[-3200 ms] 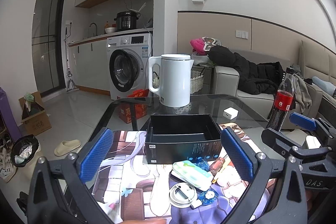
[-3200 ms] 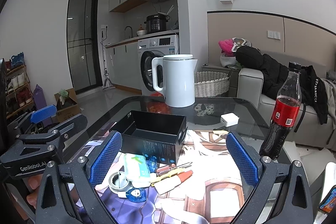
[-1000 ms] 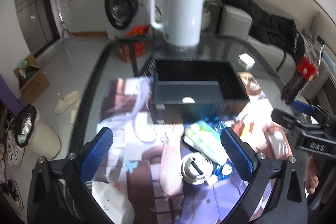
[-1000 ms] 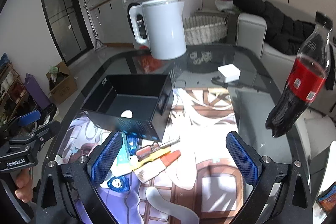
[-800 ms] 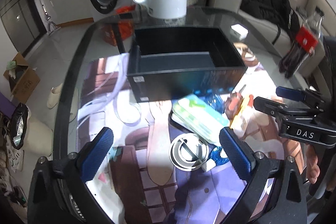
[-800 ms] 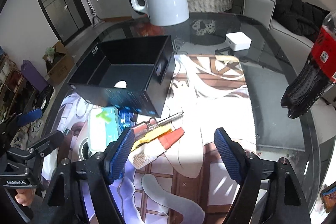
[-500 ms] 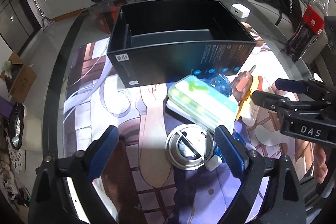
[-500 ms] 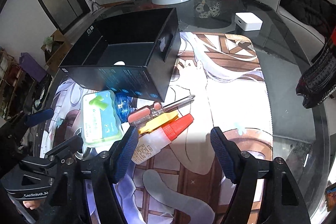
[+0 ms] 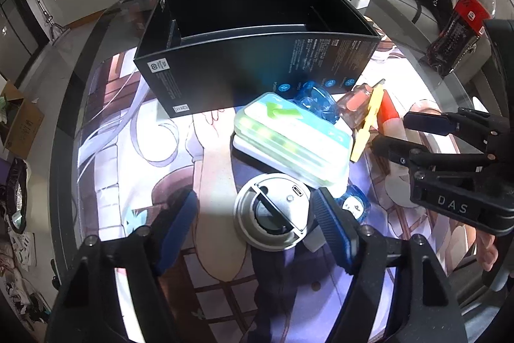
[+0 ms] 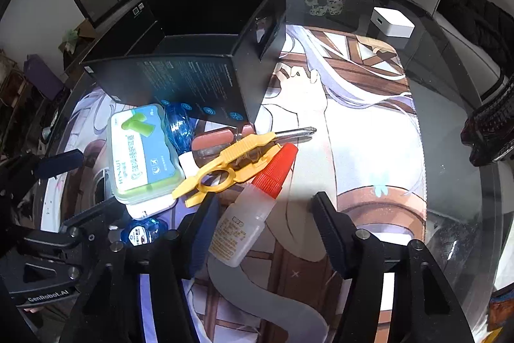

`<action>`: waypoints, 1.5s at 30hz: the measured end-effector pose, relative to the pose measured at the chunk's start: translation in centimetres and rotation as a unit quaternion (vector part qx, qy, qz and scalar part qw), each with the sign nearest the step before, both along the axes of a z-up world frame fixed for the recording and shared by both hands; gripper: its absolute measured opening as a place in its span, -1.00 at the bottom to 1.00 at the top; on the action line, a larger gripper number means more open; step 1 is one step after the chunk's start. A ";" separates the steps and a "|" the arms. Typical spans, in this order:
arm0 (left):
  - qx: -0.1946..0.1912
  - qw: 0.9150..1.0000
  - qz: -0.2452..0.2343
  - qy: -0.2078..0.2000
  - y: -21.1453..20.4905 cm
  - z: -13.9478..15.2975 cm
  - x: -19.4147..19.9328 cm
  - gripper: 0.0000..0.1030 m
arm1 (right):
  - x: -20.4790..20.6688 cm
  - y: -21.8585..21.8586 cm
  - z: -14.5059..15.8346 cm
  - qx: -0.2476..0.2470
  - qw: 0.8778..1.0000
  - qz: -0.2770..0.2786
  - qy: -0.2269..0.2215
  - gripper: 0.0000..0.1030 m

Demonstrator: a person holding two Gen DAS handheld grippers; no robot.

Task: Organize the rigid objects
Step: 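Grasp the round white-grey lid with the left gripper while the right grasps the white glue bottle, then carry the lid and glue bottle into the black box and open both grippers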

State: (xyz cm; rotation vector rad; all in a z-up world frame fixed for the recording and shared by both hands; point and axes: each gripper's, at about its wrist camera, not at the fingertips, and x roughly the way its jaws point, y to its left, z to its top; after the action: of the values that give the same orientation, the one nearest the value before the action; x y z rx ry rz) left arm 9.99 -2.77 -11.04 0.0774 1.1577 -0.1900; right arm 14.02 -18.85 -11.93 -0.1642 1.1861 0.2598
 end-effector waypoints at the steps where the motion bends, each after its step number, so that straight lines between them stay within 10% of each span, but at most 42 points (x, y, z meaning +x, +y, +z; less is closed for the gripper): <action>1: 0.002 1.000 0.000 0.000 0.1 0.0 -0.1 0.44 | -0.2 -0.2 0.0 0.002 1.000 0.000 0.001 0.03; 16: 0.018 1.000 0.005 -0.004 0.4 -0.2 -0.8 0.70 | -2.3 -0.4 0.0 -0.009 1.000 0.017 0.005 -0.04; 23: 0.024 0.999 -0.010 0.019 -0.4 -1.1 -1.3 0.72 | -1.4 -1.5 0.4 -0.008 1.000 0.012 0.010 -0.60; 27: 0.024 1.000 -0.006 0.015 -0.3 -0.9 -1.2 0.44 | -1.7 -1.4 0.4 -0.007 1.000 0.016 0.012 -0.61; 29: 0.007 1.000 -0.010 0.026 0.0 -1.0 -0.9 0.00 | -1.8 -1.2 0.4 -0.007 1.000 0.020 0.012 -0.61; 45: 0.019 0.998 -0.010 -0.052 0.1 2.7 -1.9 -0.07 | -2.9 -1.0 2.8 0.023 0.999 0.026 -0.025 -0.65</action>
State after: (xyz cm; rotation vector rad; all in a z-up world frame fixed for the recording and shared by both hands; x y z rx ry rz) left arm 8.09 -2.63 -8.30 0.1309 1.0575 -0.1804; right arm 11.10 -19.81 -9.18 -0.1599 1.1265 0.3275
